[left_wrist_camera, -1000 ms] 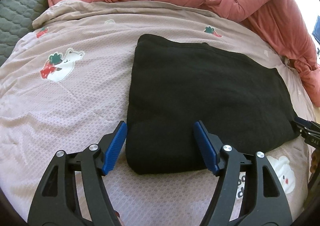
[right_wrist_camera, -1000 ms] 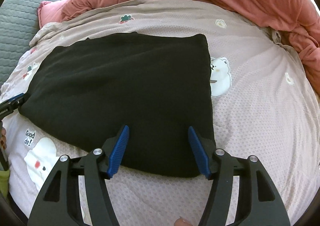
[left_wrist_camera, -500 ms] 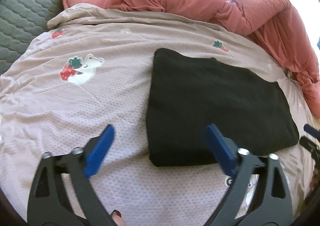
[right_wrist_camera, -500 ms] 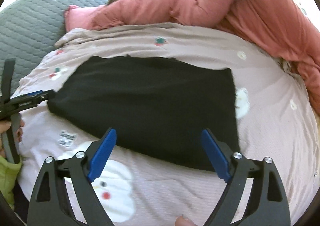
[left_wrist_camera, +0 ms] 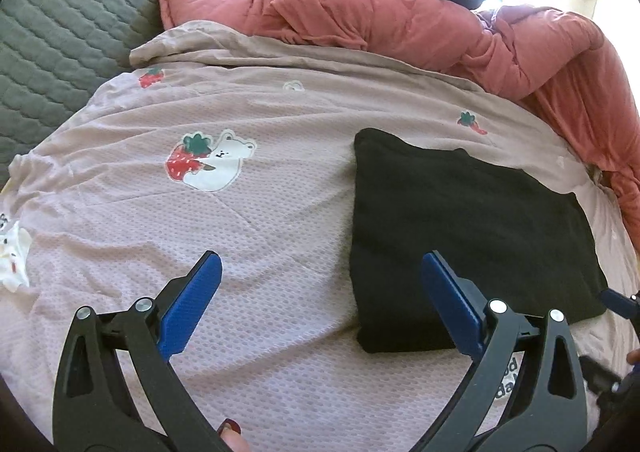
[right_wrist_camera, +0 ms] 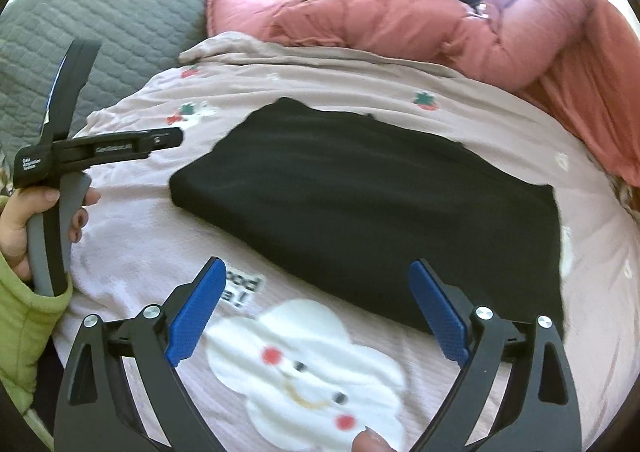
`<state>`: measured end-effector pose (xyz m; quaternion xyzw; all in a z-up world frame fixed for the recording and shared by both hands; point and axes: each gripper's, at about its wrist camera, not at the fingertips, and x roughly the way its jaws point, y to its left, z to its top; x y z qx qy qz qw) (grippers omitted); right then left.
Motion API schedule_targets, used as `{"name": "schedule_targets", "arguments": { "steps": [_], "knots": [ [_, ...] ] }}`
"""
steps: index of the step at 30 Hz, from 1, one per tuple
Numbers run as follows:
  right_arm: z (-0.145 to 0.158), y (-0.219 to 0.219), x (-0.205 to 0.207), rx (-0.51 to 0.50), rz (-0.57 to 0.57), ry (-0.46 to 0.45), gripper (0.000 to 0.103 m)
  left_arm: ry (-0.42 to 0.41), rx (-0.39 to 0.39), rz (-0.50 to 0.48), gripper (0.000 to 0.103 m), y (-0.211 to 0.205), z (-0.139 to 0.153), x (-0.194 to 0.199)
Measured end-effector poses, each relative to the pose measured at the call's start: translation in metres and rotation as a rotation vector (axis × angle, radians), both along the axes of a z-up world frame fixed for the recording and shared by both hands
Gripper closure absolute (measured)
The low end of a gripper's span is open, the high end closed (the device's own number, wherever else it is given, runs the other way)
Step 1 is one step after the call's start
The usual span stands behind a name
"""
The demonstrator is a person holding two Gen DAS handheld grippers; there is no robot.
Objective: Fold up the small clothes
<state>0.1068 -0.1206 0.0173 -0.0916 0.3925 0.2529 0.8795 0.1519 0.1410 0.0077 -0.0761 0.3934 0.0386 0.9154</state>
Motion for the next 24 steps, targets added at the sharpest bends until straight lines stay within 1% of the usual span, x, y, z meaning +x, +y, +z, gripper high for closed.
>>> {"name": "schedule_targets", "arguments": {
  "steps": [8, 14, 19, 24],
  "knots": [
    [-0.014, 0.056, 0.008, -0.069, 0.101, -0.012, 0.010, 0.011, -0.024, 0.043, 0.010, 0.021, -0.003, 0.004],
    [-0.033, 0.092, 0.018, -0.169, 0.159, -0.012, 0.010, 0.026, -0.075, 0.077, 0.010, 0.039, -0.008, 0.009],
    [-0.051, 0.114, 0.025, -0.287, 0.164, -0.066, 0.010, 0.049, -0.076, 0.090, 0.010, 0.044, -0.013, 0.015],
    [-0.060, 0.123, 0.038, -0.318, 0.150, -0.096, 0.010, 0.067, -0.075, 0.091, 0.010, 0.043, -0.020, 0.019]
  ]
}}
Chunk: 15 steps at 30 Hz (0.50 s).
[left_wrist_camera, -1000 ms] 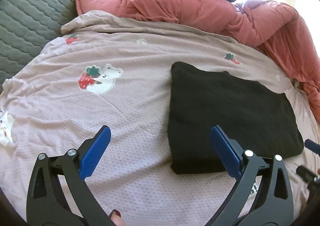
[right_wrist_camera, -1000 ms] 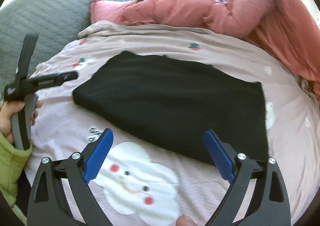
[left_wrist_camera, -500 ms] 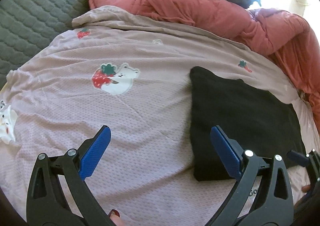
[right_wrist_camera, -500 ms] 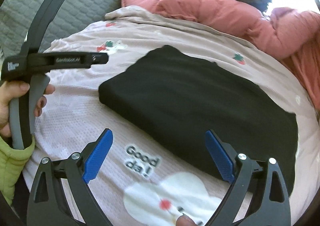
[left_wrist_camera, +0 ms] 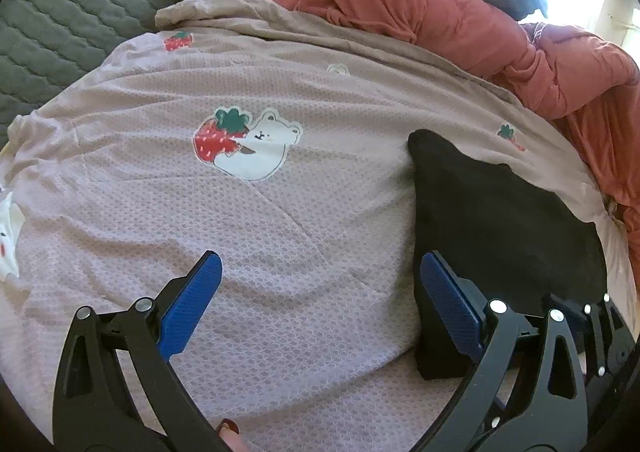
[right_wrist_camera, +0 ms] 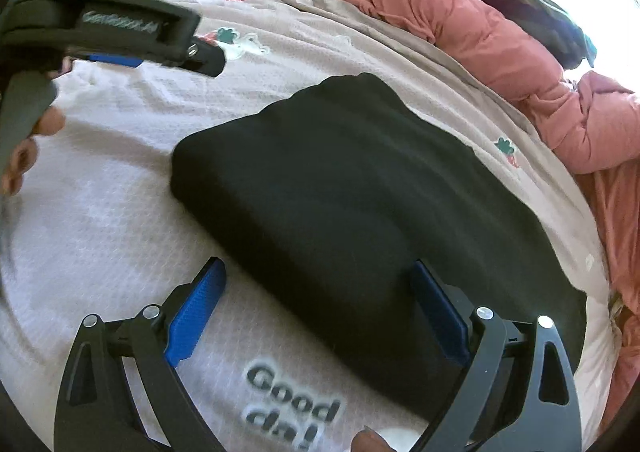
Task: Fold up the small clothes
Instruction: 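Move the right gripper to the black shirt's side edge and grasp it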
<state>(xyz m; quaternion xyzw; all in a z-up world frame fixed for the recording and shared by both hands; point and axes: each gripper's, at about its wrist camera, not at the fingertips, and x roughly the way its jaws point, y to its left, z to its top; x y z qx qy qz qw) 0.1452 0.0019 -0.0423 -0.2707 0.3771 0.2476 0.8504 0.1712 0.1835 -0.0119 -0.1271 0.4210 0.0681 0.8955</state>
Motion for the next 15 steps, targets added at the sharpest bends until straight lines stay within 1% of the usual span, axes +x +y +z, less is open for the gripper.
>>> {"name": "schedule_targets", "arguments": {
  "steps": [5, 9, 11, 14, 15],
  "knots": [
    [-0.002, 0.005, 0.015, 0.002, -0.032, -0.046, 0.010, 0.013, -0.010, 0.010, 0.010, 0.002, -0.004, 0.003],
    [0.001, 0.003, 0.016, 0.024, -0.038, -0.091, 0.012, 0.008, -0.014, 0.022, 0.010, 0.002, -0.005, 0.009],
    [0.003, 0.001, 0.015, 0.042, -0.023, -0.096, 0.018, 0.016, -0.027, 0.019, 0.010, 0.001, -0.005, 0.016],
    [0.008, -0.003, 0.010, 0.075, -0.005, -0.111, 0.036, 0.017, -0.042, 0.012, 0.010, -0.001, -0.003, 0.023],
    [0.010, -0.004, 0.009, 0.083, -0.004, -0.113, 0.050, 0.019, -0.046, 0.009, 0.010, -0.002, -0.003, 0.025]
  ]
}}
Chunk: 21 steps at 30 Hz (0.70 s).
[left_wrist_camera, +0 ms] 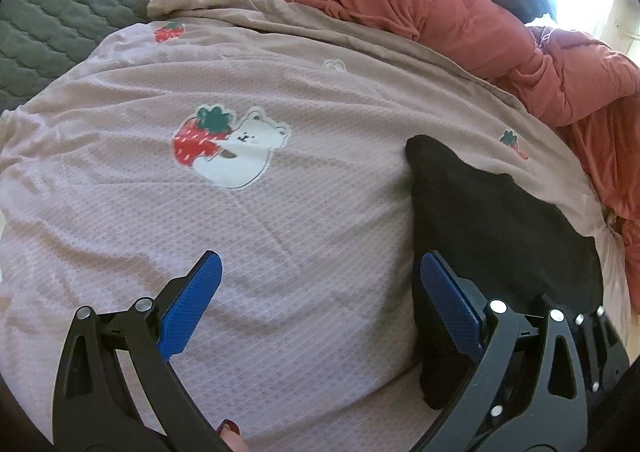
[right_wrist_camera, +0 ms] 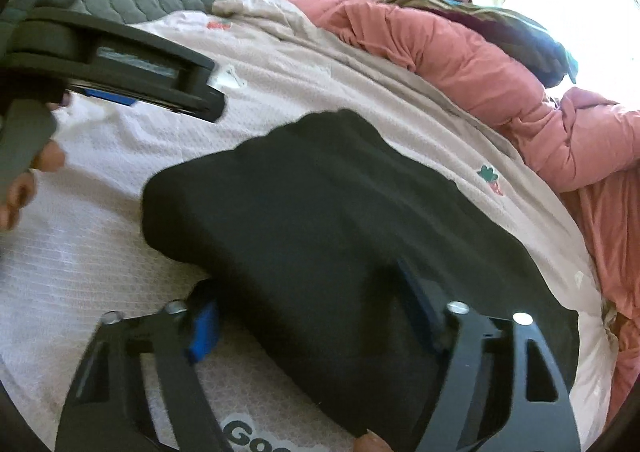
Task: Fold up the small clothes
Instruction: 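Move the right gripper to the black shirt's side edge and grasp it, then lift the shirt side with the right gripper, fold it over, release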
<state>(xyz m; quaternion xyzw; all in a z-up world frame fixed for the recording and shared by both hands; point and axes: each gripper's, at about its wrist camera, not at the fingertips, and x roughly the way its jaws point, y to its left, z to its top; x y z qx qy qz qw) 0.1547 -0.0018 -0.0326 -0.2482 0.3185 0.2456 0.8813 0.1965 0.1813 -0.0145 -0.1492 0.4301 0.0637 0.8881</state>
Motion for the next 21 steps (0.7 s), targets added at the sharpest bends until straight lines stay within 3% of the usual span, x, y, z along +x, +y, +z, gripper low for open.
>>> {"name": "schedule_targets", "arguments": {
  "steps": [1, 4, 7, 12, 21],
  "knots": [
    [0.001, -0.002, -0.001, 0.012, 0.001, 0.002, 0.062, 0.001, -0.009, -0.004, 0.010, -0.001, 0.001, 0.003],
    [0.005, -0.010, 0.000, 0.054, -0.003, 0.015, 0.078, -0.002, -0.050, -0.034, 0.010, -0.006, 0.004, 0.011],
    [0.011, -0.018, -0.001, 0.101, -0.003, 0.035, 0.081, -0.005, -0.115, -0.074, 0.010, -0.013, 0.008, 0.021],
    [0.019, -0.033, -0.001, 0.195, -0.001, 0.076, 0.082, 0.064, -0.384, -0.172, 0.010, -0.024, -0.002, 0.047],
    [0.027, -0.051, -0.008, 0.298, -0.009, 0.081, 0.082, 0.136, -0.527, -0.241, 0.011, -0.055, -0.023, 0.064]
  ]
}}
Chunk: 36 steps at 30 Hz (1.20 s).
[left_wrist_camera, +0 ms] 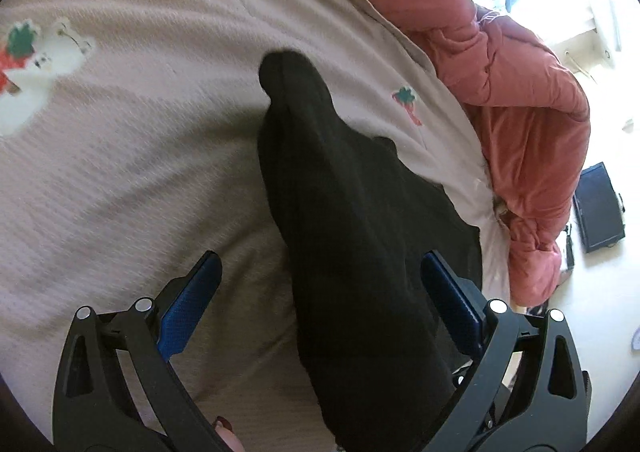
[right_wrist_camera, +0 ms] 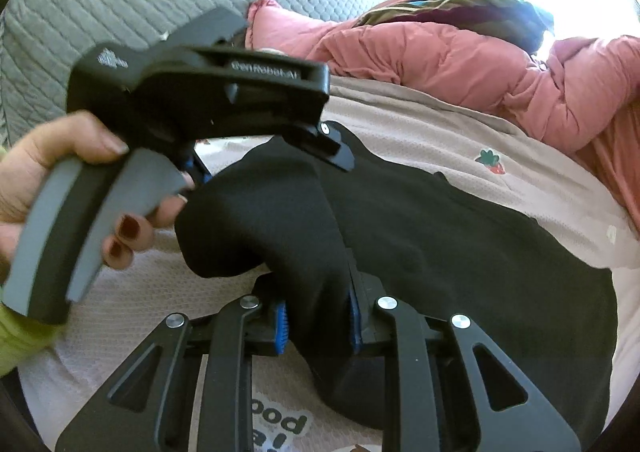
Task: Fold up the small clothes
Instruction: 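Lift the shirt side with the right gripper, fold it over, release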
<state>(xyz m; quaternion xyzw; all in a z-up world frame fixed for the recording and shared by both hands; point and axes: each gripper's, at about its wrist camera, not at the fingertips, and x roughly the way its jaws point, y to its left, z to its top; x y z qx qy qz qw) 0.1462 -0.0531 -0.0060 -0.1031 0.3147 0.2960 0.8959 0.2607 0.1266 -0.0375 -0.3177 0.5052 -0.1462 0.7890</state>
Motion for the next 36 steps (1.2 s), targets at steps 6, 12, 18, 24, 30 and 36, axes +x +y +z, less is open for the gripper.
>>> {"name": "schedule_targets", "arguments": {
  "steps": [6, 12, 18, 24, 30, 36],
  "knots": [
    [0.007, -0.018, -0.004, 0.060, -0.028, 0.013, 0.082, -0.023, -0.028, -0.015, 0.051, -0.021, 0.014, -0.007],
    [0.022, -0.053, -0.012, 0.157, -0.091, 0.022, 0.082, -0.106, 0.092, -0.072, 0.067, -0.066, 0.055, -0.016],
    [0.035, -0.105, -0.021, 0.273, -0.166, 0.024, 0.083, -0.142, 0.159, -0.128, 0.067, -0.118, 0.086, -0.021],
    [0.032, -0.159, -0.025, 0.375, -0.243, 0.083, 0.083, -0.136, 0.179, -0.175, 0.067, -0.166, 0.090, -0.020],
    [0.016, -0.201, -0.027, 0.448, -0.305, 0.151, 0.083, -0.110, 0.236, -0.225, 0.067, -0.217, 0.079, -0.017],
    [-0.011, -0.236, -0.024, 0.522, -0.364, 0.258, 0.083, -0.081, 0.267, -0.271, 0.063, -0.253, 0.058, -0.017]
  ]
}}
